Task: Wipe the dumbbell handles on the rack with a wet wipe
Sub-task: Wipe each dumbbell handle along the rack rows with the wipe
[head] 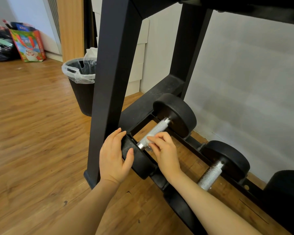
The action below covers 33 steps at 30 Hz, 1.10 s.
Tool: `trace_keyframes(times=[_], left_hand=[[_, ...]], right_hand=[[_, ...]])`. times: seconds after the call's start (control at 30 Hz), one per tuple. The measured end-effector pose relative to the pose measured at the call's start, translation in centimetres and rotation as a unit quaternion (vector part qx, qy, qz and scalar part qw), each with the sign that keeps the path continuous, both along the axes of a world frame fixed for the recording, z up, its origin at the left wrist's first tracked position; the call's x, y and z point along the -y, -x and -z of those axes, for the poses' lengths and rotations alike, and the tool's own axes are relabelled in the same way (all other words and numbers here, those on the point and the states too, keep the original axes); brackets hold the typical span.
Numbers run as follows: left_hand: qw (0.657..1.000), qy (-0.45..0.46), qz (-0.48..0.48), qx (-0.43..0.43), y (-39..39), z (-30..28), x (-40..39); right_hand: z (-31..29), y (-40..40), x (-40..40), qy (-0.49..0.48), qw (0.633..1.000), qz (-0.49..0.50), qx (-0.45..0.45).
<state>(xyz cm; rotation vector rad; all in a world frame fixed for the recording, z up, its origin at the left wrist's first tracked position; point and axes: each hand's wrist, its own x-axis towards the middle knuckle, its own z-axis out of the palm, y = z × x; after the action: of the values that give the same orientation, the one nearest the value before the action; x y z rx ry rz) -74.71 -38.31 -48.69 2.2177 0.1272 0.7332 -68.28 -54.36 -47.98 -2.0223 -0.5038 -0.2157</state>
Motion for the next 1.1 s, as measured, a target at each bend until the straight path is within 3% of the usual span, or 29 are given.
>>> trace_keyframes(times=[0.23,0.33,0.43,0.5,0.67,0.77,1.1], left_hand=[[1.000,0.002,0.005,0.004,0.1,-0.2,0.0],[1.000,0.003,0.000,-0.003,0.2,-0.2,0.1],[1.000,0.007,-0.005,-0.014,0.2,-0.4,0.2],[1.000,0.005,-0.002,-0.013,0.3,-0.3,0.2],[1.000,0.002,-0.001,-0.018,0.2,-0.2,0.1],[1.000,-0.002,-0.001,-0.022,0.2,-0.3,0.1],[0.997,-0.026,0.032,-0.064,0.6,-1.4,-1.0]], right_hand=[[-0.6,-1.3,0.5,0.007,0.995,0.086,0.039],[-0.5,-0.6,0.3,0.032,0.998,0.039,0.026],[-0.2,0.5,-0.5,-0.022,0.996,-0.050,-0.075],[-0.2,0.5,-0.5,-0.036,0.994,-0.052,-0.085],[-0.6,-0.1,-0.3,0.020,1.000,0.017,-0.009],[-0.6,0.0,-0.6,0.108,0.992,0.039,0.049],[-0.6,-0.2,0.0,0.128,0.986,0.019,0.102]])
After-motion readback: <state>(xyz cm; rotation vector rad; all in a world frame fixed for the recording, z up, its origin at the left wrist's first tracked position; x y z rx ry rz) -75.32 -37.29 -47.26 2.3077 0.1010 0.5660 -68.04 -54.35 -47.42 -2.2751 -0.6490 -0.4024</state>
